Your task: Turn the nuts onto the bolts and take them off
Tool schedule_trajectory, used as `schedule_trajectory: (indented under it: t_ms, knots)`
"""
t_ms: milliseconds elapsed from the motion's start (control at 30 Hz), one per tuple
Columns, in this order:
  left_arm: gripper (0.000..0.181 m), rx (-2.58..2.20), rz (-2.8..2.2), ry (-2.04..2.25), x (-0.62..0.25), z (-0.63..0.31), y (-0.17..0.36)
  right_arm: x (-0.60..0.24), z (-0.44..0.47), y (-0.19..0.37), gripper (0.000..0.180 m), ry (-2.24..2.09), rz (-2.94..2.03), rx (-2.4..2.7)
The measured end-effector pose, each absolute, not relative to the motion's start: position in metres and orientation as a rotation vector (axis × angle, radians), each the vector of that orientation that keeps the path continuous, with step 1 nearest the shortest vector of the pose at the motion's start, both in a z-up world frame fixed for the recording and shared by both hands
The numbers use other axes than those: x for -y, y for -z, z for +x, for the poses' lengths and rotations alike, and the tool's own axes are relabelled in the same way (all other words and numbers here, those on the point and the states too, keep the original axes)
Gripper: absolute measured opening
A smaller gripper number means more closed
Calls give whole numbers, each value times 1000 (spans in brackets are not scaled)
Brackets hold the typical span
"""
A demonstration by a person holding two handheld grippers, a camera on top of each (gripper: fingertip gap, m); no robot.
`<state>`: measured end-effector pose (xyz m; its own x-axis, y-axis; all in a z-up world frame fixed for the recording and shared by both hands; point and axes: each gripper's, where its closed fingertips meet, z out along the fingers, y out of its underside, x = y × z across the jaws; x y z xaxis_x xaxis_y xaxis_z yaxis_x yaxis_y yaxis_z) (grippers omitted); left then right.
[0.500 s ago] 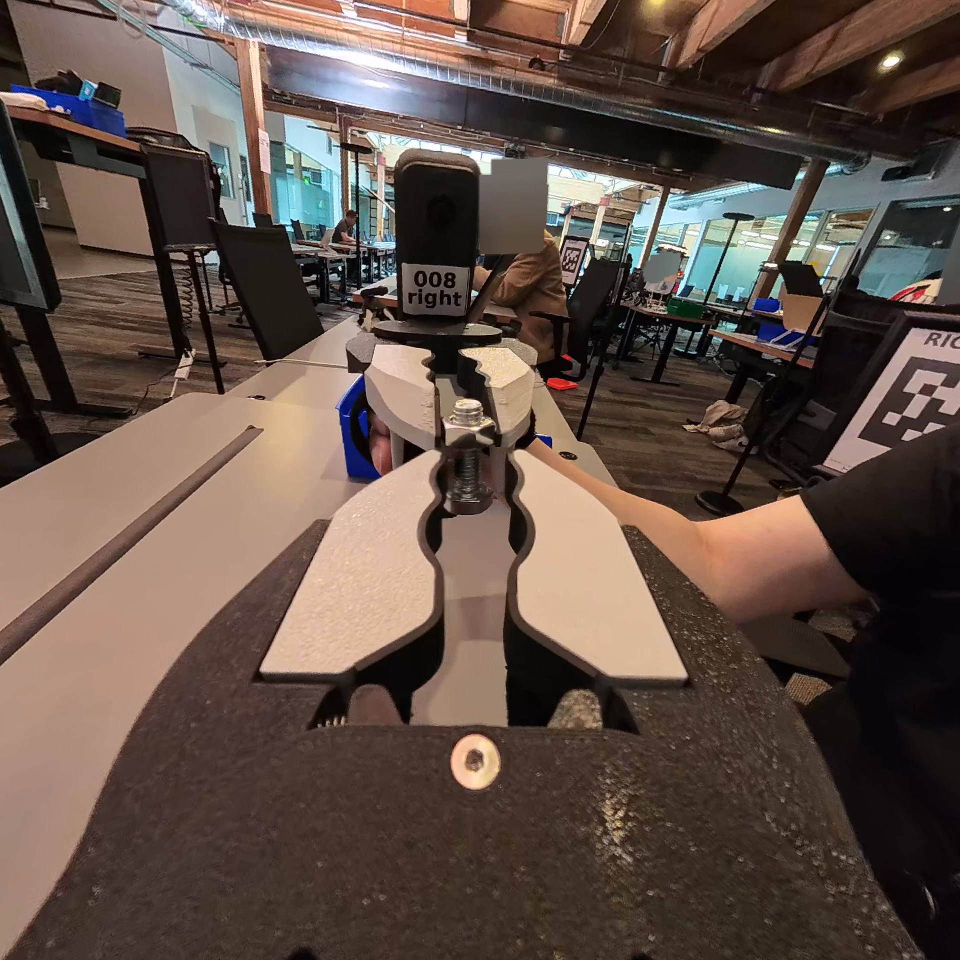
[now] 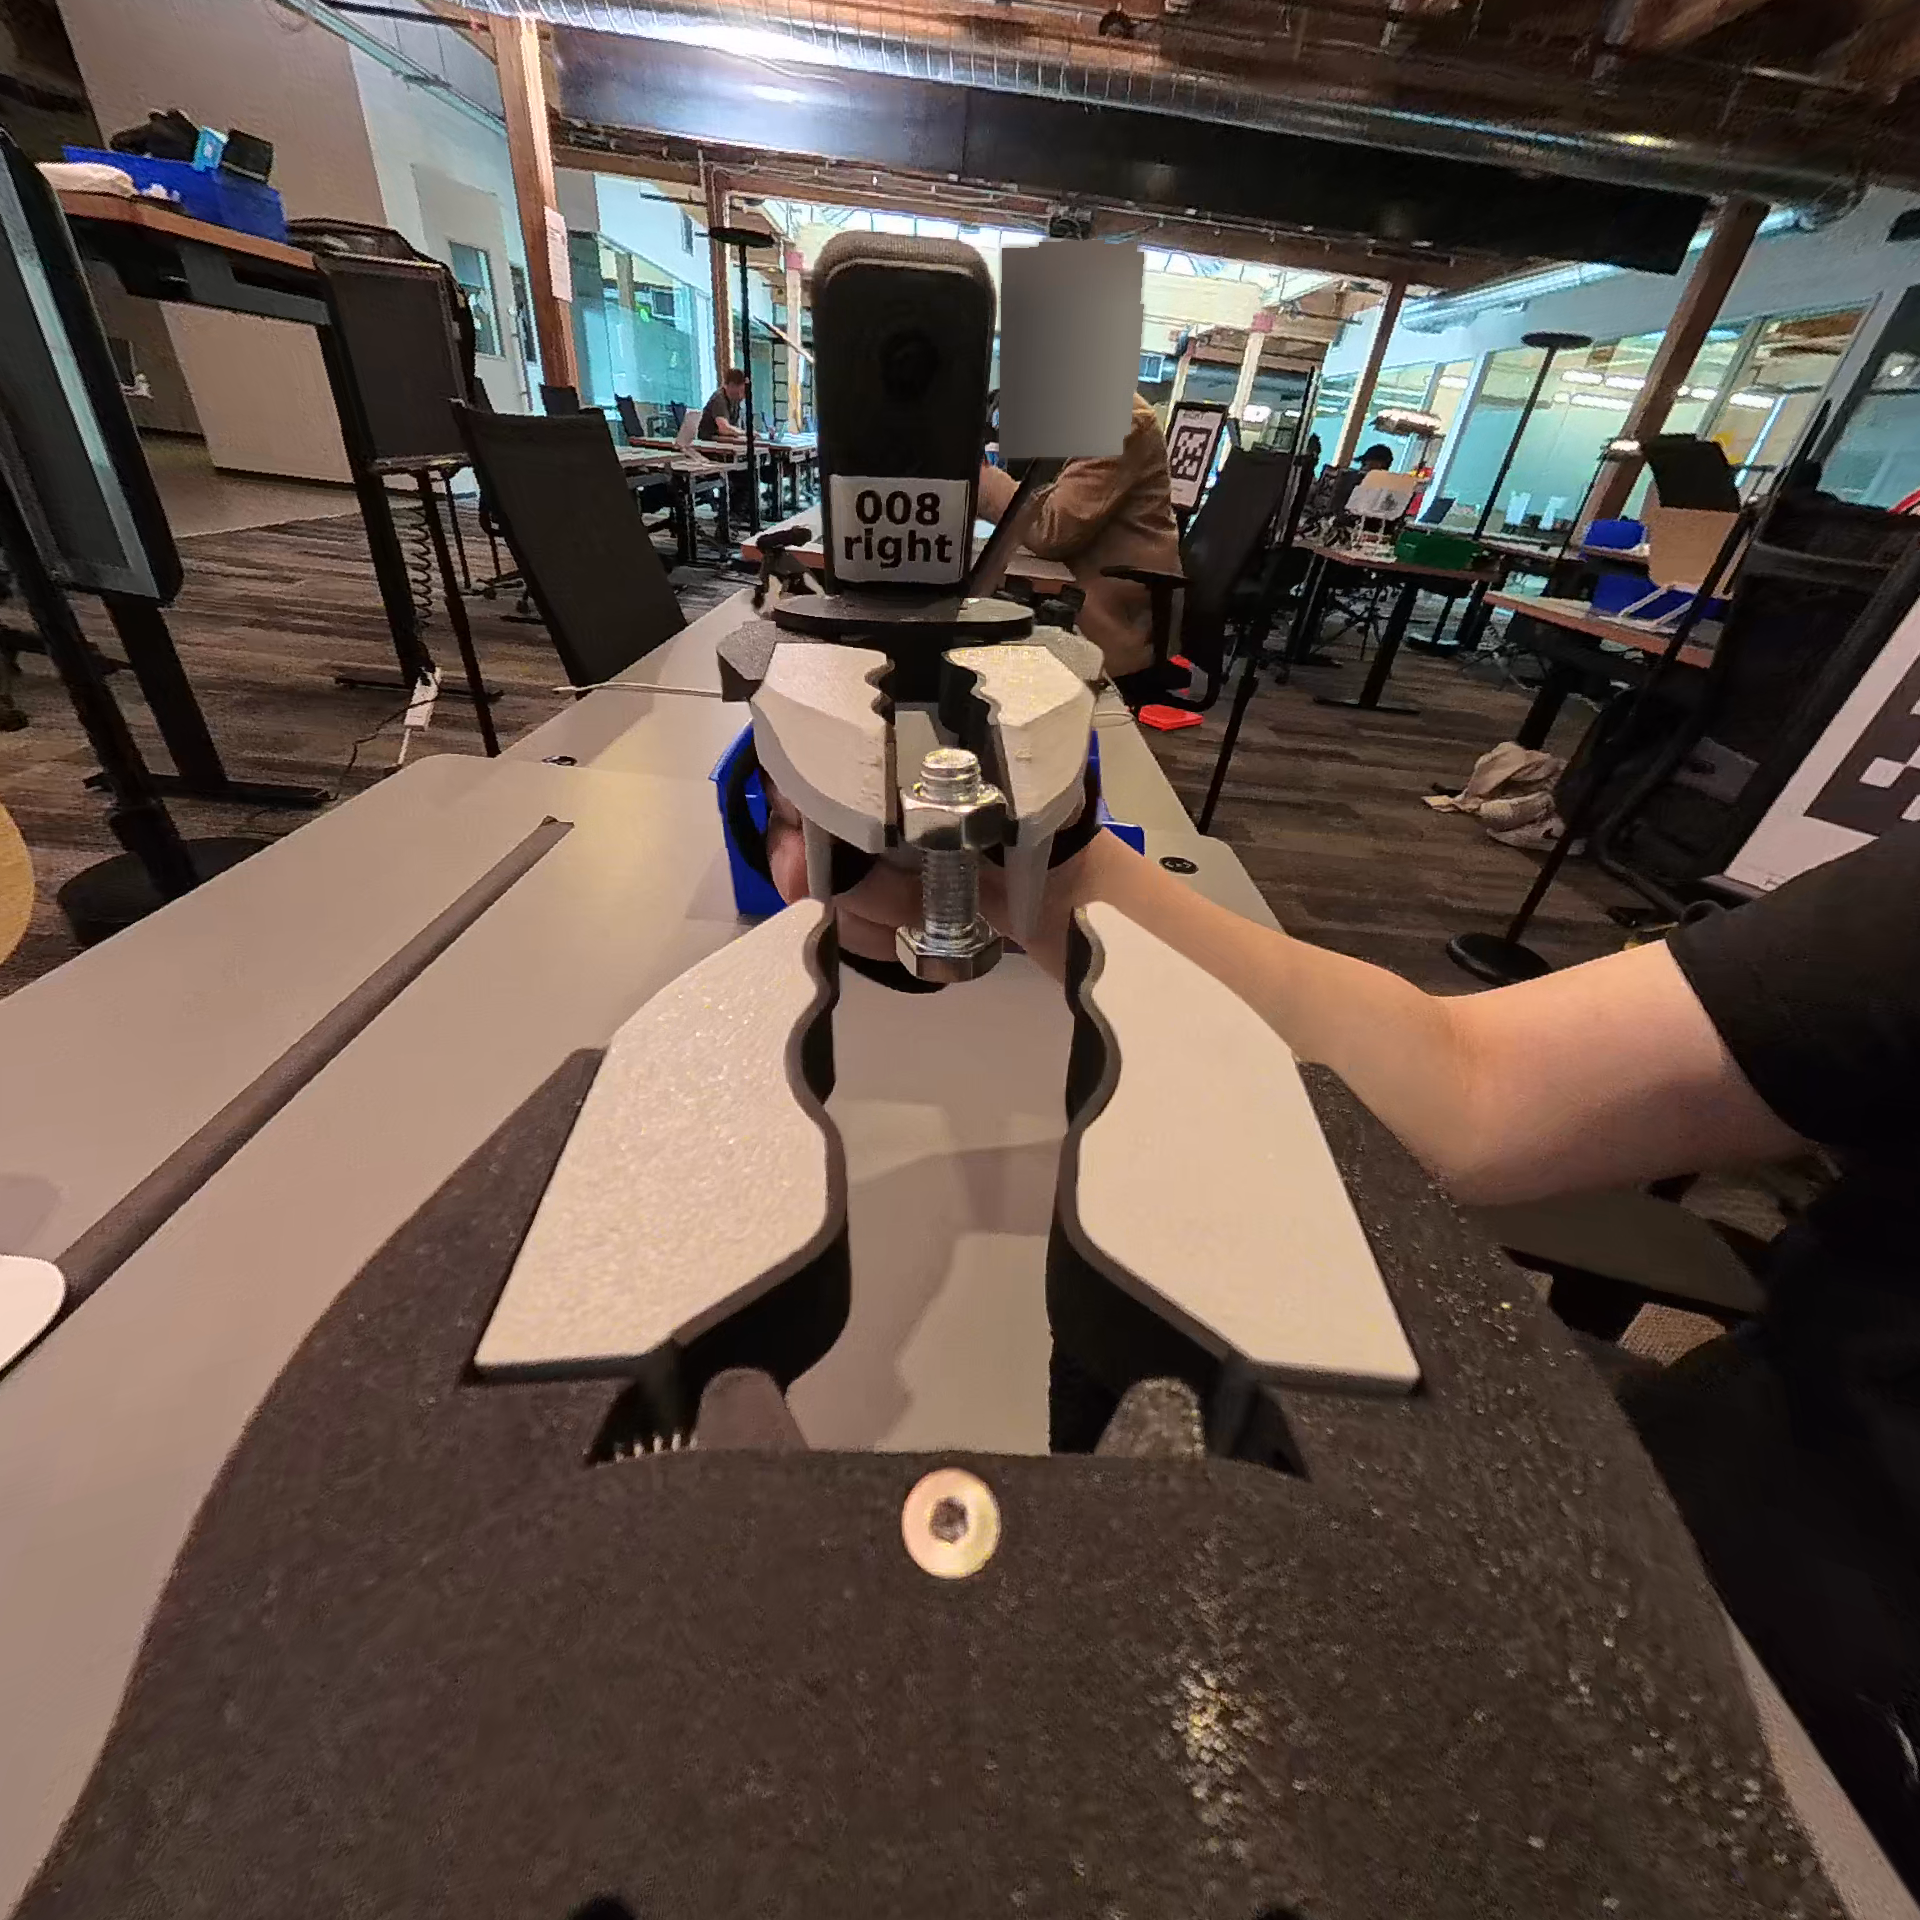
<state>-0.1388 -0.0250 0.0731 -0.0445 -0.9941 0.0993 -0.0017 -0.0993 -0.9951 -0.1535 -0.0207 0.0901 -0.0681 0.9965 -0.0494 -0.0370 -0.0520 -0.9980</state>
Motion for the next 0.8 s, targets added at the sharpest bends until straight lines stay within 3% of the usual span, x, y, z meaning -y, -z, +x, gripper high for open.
schedule_trajectory:
  t_ms: [800]
  knots:
    - [33,-1121,-1326,1214,10,-122,-62,10,-151,-88,17,-1186,-1178,1180]
